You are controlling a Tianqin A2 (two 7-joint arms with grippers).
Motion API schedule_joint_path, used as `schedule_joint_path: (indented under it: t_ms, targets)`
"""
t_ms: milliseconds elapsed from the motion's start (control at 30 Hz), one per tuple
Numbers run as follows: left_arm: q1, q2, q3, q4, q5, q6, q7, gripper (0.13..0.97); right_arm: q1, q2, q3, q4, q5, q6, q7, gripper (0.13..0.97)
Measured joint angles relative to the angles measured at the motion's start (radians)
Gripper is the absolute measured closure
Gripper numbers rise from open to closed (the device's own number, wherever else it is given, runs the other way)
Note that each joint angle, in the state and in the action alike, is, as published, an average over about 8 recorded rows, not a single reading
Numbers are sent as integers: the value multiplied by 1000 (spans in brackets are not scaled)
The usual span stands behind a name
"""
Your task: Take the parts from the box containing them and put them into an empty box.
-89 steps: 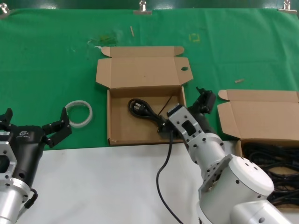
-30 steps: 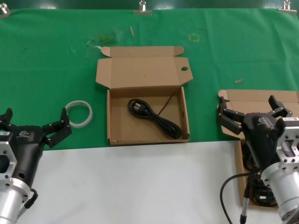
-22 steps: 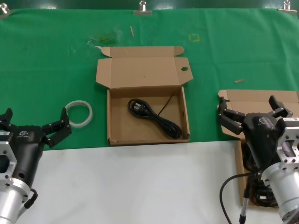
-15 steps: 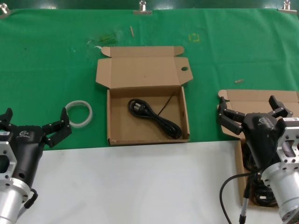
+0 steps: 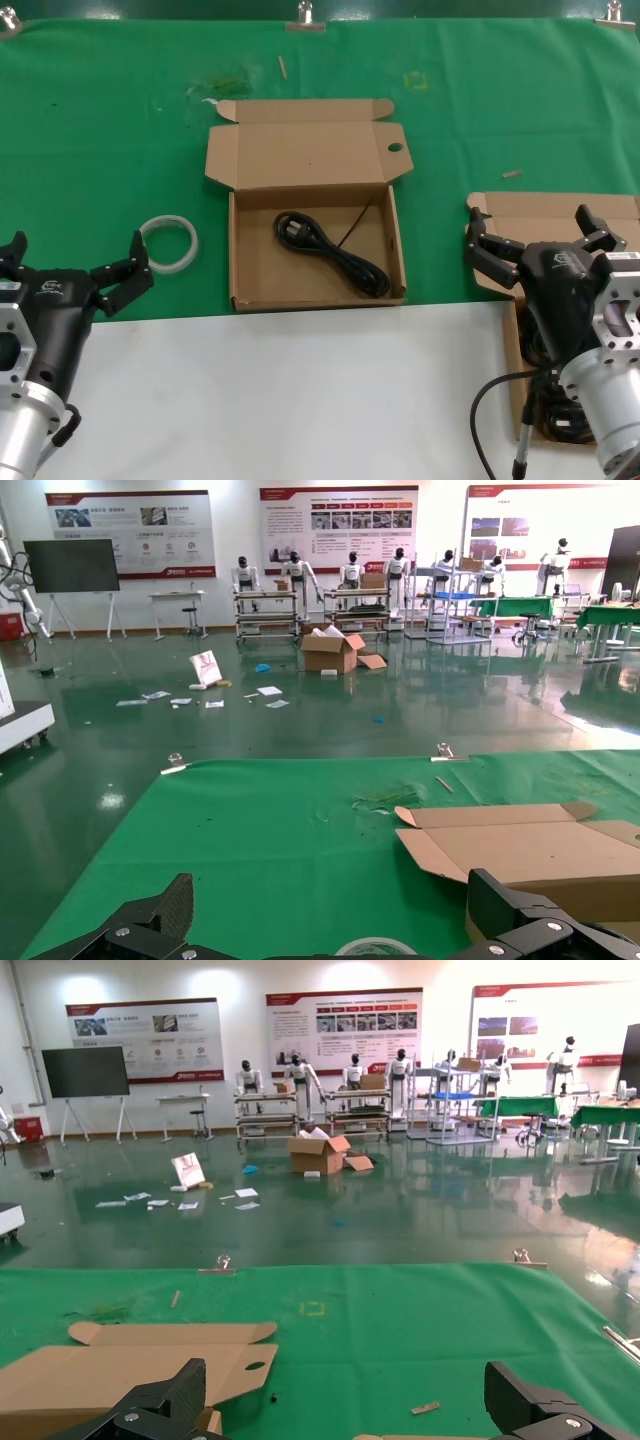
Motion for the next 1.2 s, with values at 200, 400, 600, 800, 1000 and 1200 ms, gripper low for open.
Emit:
schedule_joint_path:
  t_ms: [200, 400, 600, 800, 1000, 1200]
  targets:
    - [0, 0, 0, 0, 0, 0, 0, 132, 0, 0, 0, 0, 0, 0, 0, 129]
    - [0, 0, 0, 0, 0, 0, 0, 132, 0, 0, 0, 0, 0, 0, 0, 129]
    - [0, 0, 0, 0, 0, 0, 0, 132, 0, 0, 0, 0, 0, 0, 0, 129]
    - [0, 0, 0, 0, 0, 0, 0, 132, 0, 0, 0, 0, 0, 0, 0, 129]
    - [0, 0, 0, 0, 0, 0, 0, 132, 0, 0, 0, 0, 0, 0, 0, 129]
    - [0, 0, 0, 0, 0, 0, 0, 132, 0, 0, 0, 0, 0, 0, 0, 129]
